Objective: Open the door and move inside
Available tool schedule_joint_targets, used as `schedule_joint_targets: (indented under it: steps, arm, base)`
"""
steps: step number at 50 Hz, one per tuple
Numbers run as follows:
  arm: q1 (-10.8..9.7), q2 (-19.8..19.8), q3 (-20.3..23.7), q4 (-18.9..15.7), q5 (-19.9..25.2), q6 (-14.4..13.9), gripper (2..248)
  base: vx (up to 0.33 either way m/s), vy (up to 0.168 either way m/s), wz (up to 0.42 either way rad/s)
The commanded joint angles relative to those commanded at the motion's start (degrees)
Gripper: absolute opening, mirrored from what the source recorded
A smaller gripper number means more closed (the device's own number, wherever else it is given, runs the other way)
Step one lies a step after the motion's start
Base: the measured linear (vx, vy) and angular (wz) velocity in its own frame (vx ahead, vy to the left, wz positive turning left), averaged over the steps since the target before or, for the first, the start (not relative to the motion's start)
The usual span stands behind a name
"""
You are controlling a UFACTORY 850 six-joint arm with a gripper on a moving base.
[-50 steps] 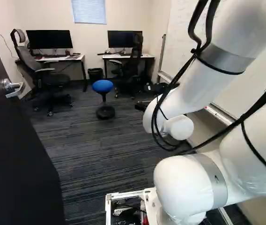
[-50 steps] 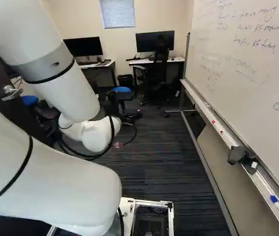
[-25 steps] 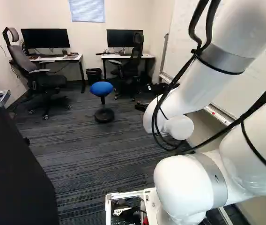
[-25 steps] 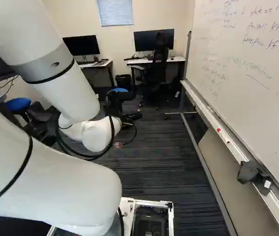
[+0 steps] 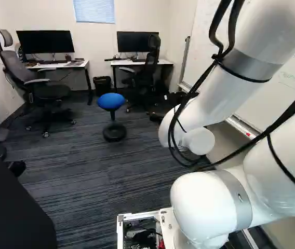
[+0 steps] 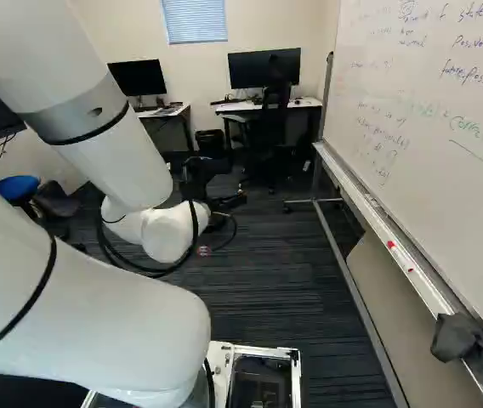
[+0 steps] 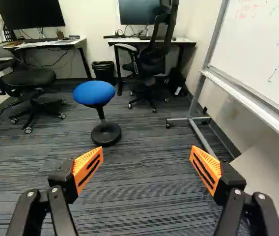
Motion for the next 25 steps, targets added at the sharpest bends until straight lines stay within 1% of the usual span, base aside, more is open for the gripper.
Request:
schedule_joint_targets:
  steps: [25]
  arm:
    - [0.0,0.0,0.0,0.0,0.0,0.0,247]
  base:
    - [0.197,0.006,-0.016]
